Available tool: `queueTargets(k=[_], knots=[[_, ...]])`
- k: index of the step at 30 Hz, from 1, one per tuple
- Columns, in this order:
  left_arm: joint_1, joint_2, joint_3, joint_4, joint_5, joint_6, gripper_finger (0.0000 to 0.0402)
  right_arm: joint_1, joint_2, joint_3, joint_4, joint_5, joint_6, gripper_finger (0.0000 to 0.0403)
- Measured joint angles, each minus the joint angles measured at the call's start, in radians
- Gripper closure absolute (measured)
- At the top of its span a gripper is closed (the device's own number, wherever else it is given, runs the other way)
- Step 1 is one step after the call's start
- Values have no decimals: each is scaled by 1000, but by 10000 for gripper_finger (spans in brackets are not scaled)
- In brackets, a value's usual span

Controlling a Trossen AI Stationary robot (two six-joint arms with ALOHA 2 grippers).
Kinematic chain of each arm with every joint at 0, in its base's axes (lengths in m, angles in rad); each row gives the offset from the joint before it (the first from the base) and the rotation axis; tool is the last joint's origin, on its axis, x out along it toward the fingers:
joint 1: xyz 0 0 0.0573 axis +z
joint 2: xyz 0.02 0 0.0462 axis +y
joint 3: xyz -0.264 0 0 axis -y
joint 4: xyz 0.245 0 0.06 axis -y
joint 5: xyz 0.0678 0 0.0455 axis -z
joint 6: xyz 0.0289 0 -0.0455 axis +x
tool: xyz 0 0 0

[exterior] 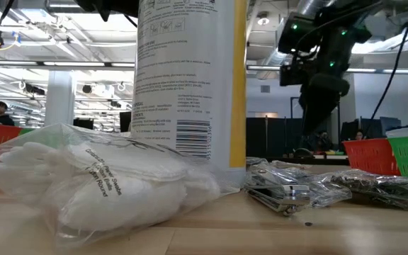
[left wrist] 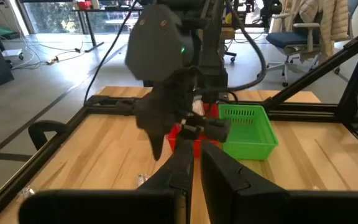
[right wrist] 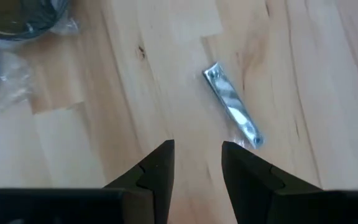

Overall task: Pick & Place Travel size toiletries
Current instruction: Put the silver nail cutter into the left green bin

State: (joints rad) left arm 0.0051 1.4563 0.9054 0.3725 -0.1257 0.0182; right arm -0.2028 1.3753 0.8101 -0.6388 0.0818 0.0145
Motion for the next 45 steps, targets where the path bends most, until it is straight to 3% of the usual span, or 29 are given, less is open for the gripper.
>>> queueTargets(k=[10, 24, 37, 45], knots=[[0, 0, 0, 0, 0, 0, 380, -38, 118, 0, 124, -2, -177, 280], [0, 0, 0, 1, 0, 2, 380, -88, 233, 0, 195, -2, -266, 278], [1, 0, 0, 1, 0, 3, 380, -101, 235, -1, 247, 1, -314, 244], [1, 0, 0, 1, 0, 3, 380, -101, 251, 1, 242, -2, -314, 244]])
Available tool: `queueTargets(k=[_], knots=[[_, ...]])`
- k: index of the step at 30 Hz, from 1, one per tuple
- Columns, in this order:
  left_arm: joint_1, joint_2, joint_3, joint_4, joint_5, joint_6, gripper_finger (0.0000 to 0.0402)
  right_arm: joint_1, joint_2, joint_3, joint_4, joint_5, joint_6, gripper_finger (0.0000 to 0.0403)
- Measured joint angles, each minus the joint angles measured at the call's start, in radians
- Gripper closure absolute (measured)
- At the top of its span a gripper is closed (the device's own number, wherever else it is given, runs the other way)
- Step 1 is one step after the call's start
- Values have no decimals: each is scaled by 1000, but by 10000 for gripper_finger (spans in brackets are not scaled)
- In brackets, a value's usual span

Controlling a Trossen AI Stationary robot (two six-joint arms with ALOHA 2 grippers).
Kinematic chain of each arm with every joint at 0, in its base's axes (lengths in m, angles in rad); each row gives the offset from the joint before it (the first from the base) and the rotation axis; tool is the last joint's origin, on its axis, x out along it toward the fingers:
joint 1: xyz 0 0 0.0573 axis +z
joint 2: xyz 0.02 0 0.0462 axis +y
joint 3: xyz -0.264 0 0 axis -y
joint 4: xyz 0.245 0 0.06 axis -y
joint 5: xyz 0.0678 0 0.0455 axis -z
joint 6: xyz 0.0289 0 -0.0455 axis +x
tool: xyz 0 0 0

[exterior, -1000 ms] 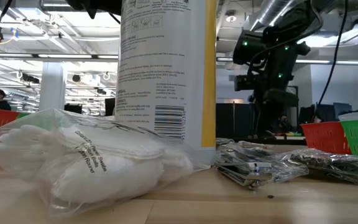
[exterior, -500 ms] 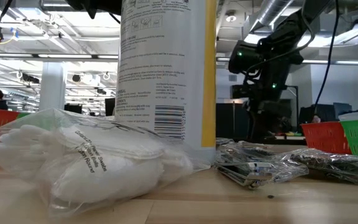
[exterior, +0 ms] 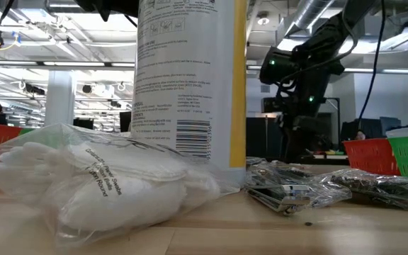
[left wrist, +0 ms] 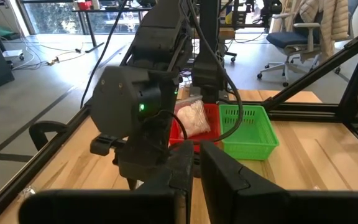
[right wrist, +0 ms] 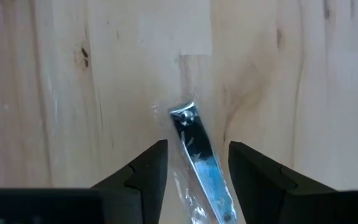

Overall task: Pick & Place Travel size toiletries
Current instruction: Put the silver nail cutter into the left green bin

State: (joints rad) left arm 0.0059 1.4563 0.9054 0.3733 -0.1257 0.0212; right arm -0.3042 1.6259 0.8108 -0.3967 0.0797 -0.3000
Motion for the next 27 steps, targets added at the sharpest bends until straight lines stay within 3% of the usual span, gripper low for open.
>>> queueTargets(k=[9, 17, 27], knots=[[0, 0, 0, 0, 0, 0, 380, -5, 56, 4, -8, -4, -24, 271], [0, 0, 0, 0, 0, 0, 380, -2, 59, 3, -9, -5, -22, 361], [1, -1, 0, 0, 0, 0, 380, 10, -33, -4, -18, 0, 73, 360]])
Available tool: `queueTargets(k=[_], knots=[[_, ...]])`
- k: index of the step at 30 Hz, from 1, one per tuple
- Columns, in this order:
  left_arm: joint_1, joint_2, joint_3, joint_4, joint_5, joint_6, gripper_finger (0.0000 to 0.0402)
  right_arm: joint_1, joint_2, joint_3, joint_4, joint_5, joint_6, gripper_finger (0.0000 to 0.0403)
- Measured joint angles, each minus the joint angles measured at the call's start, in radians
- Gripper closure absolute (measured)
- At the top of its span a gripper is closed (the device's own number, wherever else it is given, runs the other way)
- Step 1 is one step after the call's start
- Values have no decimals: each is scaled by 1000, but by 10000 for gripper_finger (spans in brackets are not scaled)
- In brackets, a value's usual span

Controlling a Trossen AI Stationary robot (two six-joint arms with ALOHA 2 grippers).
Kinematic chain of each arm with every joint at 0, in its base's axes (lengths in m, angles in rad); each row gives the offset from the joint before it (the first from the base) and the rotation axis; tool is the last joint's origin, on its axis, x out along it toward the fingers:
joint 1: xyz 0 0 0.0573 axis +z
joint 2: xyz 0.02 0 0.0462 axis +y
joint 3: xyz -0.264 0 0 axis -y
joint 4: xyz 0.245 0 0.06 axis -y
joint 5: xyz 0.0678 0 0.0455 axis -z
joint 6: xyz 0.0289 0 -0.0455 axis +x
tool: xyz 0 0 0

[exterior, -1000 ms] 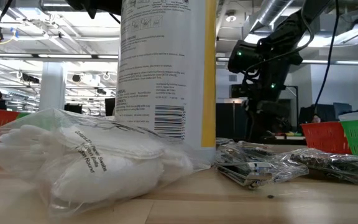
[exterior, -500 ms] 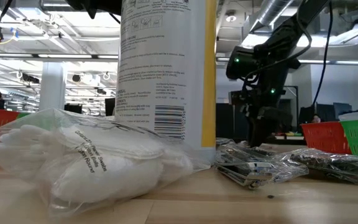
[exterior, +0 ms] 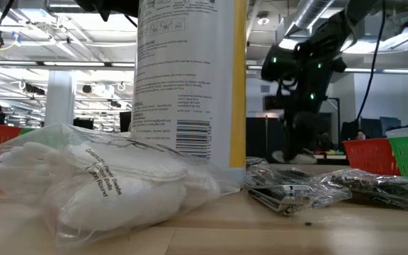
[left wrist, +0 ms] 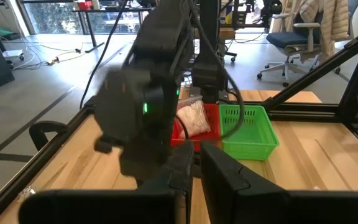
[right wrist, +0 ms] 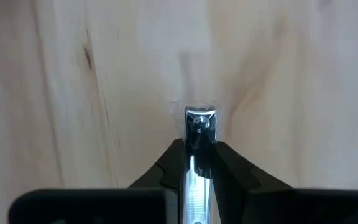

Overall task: Pick & Place Travel size toiletries
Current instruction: Put the silver nail cutter into the left green bin

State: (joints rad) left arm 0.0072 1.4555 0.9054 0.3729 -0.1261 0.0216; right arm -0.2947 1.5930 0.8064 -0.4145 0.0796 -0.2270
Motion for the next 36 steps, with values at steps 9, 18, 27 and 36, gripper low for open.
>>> queueTargets(k=[9, 18, 27, 36], knots=[[1, 0, 0, 0, 0, 0, 380, 38, -179, 1, 23, -4, 71, 360], [1, 0, 0, 1, 0, 0, 380, 125, -339, 3, 177, -44, 98, 360], [1, 0, 0, 10, 0, -3, 369, 188, -404, 4, 326, -55, 116, 360], [1, 0, 0, 18, -35, -3, 290, 204, -403, 4, 435, -55, 116, 360]])
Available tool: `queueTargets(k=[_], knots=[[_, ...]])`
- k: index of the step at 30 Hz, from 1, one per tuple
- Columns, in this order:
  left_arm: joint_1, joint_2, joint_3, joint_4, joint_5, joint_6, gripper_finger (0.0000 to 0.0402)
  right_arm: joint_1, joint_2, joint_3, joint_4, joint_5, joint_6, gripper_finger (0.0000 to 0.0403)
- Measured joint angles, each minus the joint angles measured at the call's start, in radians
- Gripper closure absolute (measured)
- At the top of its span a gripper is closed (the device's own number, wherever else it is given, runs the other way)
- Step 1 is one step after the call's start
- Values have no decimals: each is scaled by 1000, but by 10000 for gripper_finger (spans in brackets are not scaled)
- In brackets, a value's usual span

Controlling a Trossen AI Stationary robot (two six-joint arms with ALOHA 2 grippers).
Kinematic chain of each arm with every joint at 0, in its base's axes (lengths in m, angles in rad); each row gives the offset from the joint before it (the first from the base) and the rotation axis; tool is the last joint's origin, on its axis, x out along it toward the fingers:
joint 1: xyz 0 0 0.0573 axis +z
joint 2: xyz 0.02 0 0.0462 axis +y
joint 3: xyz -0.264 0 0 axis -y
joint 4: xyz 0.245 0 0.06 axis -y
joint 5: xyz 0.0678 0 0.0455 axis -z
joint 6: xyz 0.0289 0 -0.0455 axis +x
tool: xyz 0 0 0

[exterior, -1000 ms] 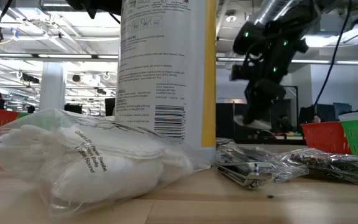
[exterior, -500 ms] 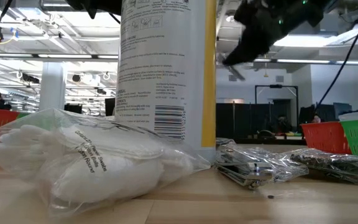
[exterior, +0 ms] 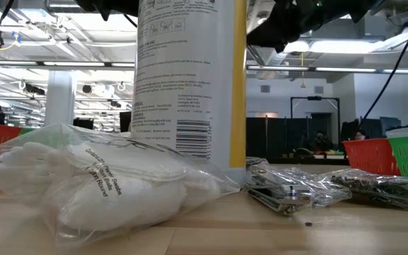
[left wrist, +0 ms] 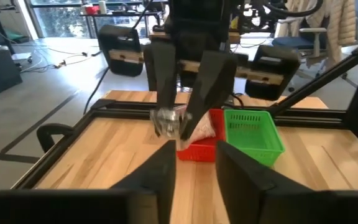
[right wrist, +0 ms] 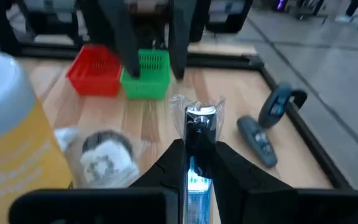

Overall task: Pick & Place Travel size toiletries
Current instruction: Put the silver nail cutter into the left green bin

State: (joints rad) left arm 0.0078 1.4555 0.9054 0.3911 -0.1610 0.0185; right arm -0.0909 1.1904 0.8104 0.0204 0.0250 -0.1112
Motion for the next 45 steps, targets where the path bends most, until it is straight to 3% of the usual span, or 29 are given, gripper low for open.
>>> queueTargets(k=[7, 13, 24, 33, 45], knots=[[0, 0, 0, 13, -5, 0, 237, 0, 0, 0, 121, -3, -1, 360], [0, 0, 0, 43, -5, 0, 217, 7, 0, 0, 224, -62, 1, 360], [0, 0, 0, 149, -1, 0, 219, 54, 11, 0, 350, -67, -1, 360], [0, 0, 0, 168, 63, 0, 218, 58, 11, 0, 403, -67, -4, 360], [-3, 51, 0, 236, 62, 0, 220, 58, 142, 95, 417, -79, -44, 360]])
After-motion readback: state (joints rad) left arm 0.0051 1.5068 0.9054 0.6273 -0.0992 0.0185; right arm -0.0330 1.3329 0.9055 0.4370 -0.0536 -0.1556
